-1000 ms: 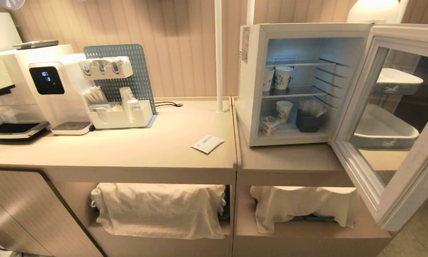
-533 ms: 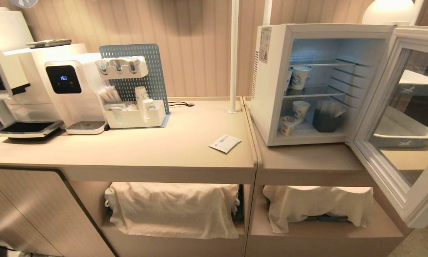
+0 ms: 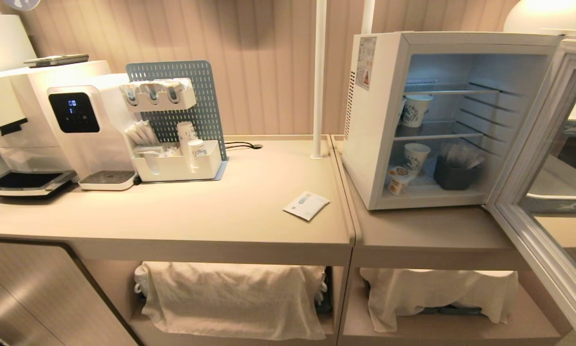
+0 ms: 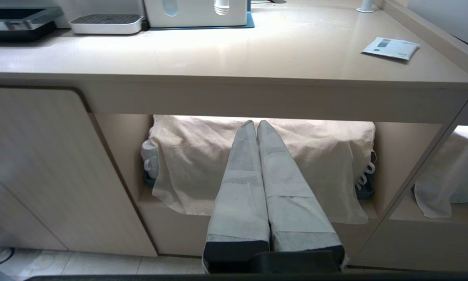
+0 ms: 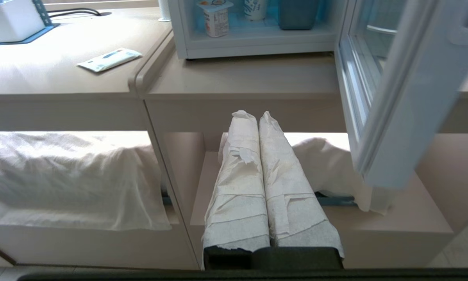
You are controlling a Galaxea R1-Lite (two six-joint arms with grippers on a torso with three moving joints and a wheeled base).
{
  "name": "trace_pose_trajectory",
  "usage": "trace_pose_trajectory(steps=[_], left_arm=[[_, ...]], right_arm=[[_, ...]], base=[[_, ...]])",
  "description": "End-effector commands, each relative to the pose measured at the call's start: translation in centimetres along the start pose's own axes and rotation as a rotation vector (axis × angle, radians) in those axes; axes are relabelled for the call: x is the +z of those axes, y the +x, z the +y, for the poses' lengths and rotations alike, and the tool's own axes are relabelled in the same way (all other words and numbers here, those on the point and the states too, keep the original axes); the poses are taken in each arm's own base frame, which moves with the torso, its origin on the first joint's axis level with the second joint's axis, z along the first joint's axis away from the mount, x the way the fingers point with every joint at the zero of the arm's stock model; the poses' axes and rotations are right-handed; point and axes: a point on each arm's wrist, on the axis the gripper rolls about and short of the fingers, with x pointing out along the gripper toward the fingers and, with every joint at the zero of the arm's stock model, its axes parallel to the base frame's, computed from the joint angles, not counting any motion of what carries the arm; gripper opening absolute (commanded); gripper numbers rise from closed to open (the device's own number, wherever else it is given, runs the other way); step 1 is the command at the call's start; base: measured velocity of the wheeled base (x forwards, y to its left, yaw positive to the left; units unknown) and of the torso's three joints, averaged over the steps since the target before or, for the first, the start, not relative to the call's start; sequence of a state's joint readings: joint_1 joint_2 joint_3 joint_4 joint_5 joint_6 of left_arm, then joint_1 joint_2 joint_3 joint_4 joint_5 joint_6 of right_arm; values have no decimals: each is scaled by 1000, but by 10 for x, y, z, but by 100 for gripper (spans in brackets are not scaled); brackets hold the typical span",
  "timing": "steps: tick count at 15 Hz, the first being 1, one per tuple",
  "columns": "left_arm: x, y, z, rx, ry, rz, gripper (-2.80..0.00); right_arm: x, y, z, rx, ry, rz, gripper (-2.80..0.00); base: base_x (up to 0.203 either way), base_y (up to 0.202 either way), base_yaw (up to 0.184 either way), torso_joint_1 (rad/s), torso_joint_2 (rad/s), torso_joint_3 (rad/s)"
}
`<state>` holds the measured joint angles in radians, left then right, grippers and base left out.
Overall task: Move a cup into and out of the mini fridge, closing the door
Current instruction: Take the yoghurt out of the freezer
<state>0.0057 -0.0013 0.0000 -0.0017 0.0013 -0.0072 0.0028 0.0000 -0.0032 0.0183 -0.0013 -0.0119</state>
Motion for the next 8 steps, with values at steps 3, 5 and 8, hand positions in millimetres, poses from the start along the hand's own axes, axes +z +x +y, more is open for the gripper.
trace_pose_trajectory(steps=[3,5,8], left_arm=[[0,0,0,1,0,0,-280],[0,0,0,1,0,1,-280],[0,0,0,1,0,0,-280]], right_arm=[[0,0,0,0,0,2,-280],[0,0,0,0,0,2,-280],[0,0,0,0,1,2,-280]], base=[[191,0,-2,0,3,1],[192,0,0,-1,3,1],[190,0,3,0,5,2]])
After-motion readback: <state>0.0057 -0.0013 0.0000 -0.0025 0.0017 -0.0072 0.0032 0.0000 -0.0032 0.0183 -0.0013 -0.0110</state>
